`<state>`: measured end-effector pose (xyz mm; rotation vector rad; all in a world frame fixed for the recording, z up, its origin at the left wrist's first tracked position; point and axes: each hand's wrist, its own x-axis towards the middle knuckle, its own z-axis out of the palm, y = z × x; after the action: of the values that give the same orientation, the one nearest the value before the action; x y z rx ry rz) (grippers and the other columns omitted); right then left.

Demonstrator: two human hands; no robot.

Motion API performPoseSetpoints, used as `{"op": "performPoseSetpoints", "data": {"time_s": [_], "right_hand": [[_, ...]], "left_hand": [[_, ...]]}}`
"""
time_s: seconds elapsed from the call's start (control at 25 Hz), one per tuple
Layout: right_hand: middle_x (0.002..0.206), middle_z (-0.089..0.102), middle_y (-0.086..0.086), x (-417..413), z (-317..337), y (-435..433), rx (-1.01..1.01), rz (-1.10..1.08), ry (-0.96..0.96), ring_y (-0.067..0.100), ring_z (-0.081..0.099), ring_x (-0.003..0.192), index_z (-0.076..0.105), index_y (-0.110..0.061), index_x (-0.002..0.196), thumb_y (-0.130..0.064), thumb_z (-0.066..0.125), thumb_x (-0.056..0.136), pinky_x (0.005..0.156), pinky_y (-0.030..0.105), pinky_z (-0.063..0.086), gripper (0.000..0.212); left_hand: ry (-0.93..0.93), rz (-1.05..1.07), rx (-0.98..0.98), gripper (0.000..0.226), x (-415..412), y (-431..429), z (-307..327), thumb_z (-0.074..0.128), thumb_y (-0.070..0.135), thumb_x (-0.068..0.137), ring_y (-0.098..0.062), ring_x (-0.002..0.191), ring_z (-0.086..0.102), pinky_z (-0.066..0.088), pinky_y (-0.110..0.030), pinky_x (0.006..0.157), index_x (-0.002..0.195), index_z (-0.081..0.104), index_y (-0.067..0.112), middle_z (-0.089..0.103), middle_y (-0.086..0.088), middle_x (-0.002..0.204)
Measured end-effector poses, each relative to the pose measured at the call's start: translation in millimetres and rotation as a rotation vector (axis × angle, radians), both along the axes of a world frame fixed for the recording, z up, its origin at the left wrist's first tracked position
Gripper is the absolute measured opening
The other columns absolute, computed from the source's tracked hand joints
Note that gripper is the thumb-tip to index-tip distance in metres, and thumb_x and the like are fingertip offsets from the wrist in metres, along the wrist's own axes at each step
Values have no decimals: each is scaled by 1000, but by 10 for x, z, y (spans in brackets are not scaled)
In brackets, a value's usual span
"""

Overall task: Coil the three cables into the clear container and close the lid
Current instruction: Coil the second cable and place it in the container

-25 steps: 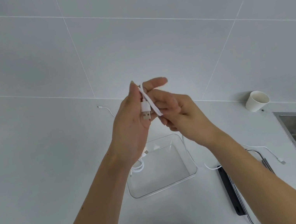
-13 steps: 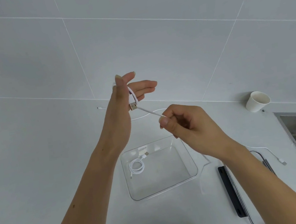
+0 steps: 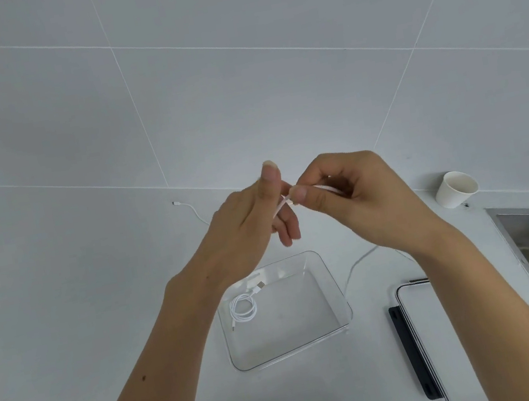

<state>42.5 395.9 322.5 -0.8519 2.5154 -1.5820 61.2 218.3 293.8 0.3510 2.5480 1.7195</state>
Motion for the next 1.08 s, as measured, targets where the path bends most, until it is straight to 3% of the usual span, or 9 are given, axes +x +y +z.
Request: {"op": "performPoseSetpoints", "data": {"time_s": [0.16,0.24,0.44,0.48,0.56,0.64,0.8,0.96,1.08], "right_hand": [[67,68,0,-85,23,-1,-26,31,56,39,58,63,68,-18,78,-24,71,89,57,49,45,13],[71,69,3,-126,23,-4,-78,32,45,46,57,65,69,-21,77,-29,73,84,62,58,48,11],[72,61,18,-183,-77,-47,-191,30,-50,44,51,61,67,-17,74,-20,71,86,58,49,43,13],[67,61,13,-179,-103,-63,-212,36,-71,38,49,55,66,-18,74,-17,69,88,53,40,41,14],[62,61,-10,-177,-159,-96,-241,29,-111,10,46,48,64,-18,74,-9,63,94,50,18,37,22],[61,59,-17,-180,-221,-120,-237,16,-137,1,42,48,61,-17,75,-3,55,98,51,9,33,28],[61,54,-7,-139,-357,-149,-164,-10,-152,1,44,50,62,-18,76,-13,52,102,51,13,32,28],[57,51,-11,-68,-480,-165,-51,-20,-138,4,48,54,67,-19,82,-24,53,101,56,16,36,25],[59,44,13,-13,-502,-156,-3,-6,-152,12,39,54,66,-19,77,-31,58,98,54,22,34,25]], "left_hand": [[-182,-219,183,79,0,8,38,6,67,88,-19,49,59,45,-25,61,78,62,12,66,-7,56],[-220,-304,283,70,37,-2,31,13,58,94,-19,42,53,44,-24,57,78,57,7,62,-4,50],[-231,-434,597,48,108,16,23,28,43,96,-7,33,41,37,-15,44,69,55,14,51,4,41],[-226,-422,654,46,109,41,20,29,42,96,-6,32,39,36,-14,42,67,53,15,48,6,40],[-194,-347,750,45,108,93,7,30,42,95,-6,32,37,35,-14,42,66,53,18,44,9,39],[-141,-250,799,47,110,144,4,28,43,96,-8,35,38,36,-15,45,65,55,21,41,10,40],[-30,-99,905,51,77,163,32,22,40,98,-12,49,54,46,-20,60,84,63,14,53,6,52],[-20,-37,873,69,4,75,69,2,45,101,-18,81,69,52,-25,76,110,59,8,73,-2,82],[21,68,785,74,-86,30,69,-5,47,100,-21,94,71,51,-25,85,110,55,7,76,-3,94]]}}
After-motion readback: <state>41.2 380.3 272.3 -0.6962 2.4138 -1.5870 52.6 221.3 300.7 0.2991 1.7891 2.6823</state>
